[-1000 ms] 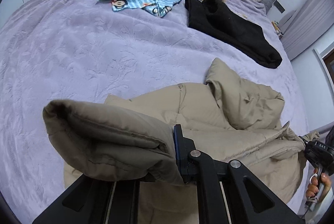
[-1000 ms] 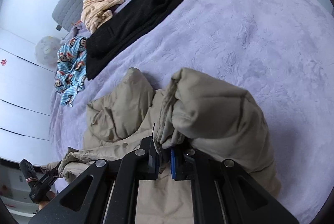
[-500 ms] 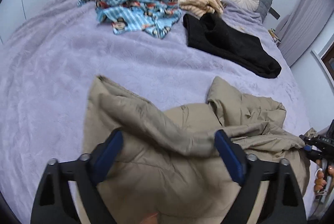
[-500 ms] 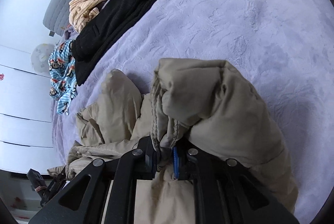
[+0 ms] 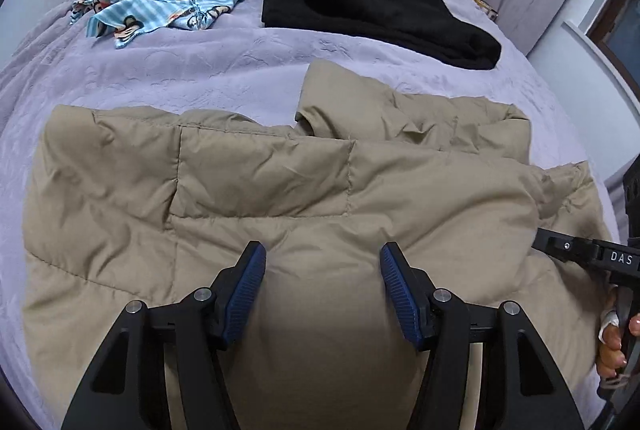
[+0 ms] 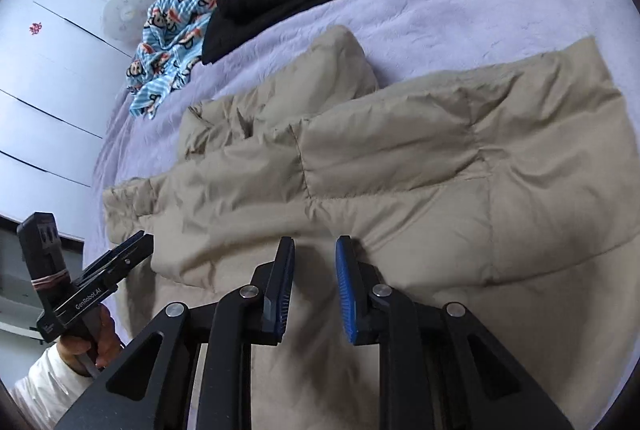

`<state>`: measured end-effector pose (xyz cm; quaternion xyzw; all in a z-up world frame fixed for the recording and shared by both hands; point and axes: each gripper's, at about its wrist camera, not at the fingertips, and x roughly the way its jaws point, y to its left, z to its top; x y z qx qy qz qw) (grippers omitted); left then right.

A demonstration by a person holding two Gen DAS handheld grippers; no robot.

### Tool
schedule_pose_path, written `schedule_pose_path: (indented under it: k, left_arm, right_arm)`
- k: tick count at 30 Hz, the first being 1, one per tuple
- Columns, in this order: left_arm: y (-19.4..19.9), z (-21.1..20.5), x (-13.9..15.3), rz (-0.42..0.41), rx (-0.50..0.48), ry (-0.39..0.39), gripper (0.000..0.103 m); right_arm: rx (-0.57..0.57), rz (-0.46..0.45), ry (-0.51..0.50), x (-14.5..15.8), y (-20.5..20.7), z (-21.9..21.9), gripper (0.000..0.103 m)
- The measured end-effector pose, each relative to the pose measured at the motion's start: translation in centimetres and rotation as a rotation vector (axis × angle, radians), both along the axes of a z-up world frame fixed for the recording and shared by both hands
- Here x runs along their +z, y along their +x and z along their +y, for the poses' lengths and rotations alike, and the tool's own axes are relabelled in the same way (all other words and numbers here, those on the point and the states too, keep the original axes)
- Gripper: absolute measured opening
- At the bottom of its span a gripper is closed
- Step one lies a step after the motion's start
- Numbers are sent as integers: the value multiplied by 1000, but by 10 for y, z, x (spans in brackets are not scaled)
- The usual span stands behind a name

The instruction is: Fold large clothes

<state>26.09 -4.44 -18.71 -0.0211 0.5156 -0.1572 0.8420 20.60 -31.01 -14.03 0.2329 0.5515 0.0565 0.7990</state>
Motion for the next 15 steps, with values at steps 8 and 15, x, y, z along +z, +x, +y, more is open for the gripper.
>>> schedule_pose_path:
  k: [8, 15]
  left_arm:
    - [40, 6, -12, 15, 22, 21, 62]
    - [59, 94, -5, -14, 203, 106, 62]
  right_arm:
    - [-60, 22, 64, -39, 33, -24, 0]
    - [-173, -19, -106, -2, 22, -95, 0]
